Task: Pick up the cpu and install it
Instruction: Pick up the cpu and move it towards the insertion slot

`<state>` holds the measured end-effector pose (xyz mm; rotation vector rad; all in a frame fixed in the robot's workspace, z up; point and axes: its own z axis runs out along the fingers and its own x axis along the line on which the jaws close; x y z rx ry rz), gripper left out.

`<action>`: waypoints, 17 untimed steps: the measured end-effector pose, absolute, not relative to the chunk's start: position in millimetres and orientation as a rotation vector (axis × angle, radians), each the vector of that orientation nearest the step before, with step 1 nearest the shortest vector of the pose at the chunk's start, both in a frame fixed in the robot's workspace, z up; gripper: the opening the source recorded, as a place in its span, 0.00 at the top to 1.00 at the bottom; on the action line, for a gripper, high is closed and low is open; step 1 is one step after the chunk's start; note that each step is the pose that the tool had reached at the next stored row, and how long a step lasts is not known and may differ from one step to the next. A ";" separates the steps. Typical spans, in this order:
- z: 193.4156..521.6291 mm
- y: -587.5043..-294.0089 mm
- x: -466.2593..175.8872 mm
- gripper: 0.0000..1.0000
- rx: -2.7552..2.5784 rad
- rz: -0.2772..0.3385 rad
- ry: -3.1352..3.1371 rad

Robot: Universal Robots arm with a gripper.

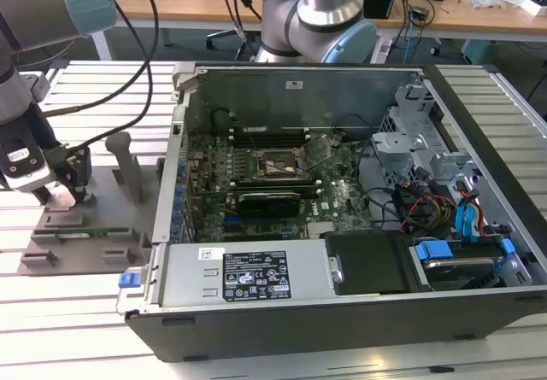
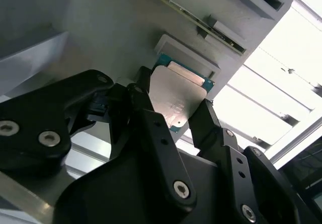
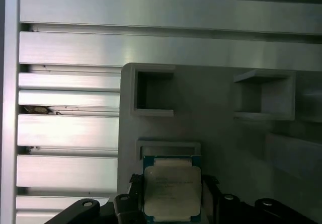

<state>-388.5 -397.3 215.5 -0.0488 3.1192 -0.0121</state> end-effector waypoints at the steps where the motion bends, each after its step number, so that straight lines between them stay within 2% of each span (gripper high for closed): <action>1: 216.9 -397.3 -388.6 0.45 -0.049 -0.012 3.119; 17: 232.0 -397.3 -388.5 0.45 -0.049 -0.012 3.119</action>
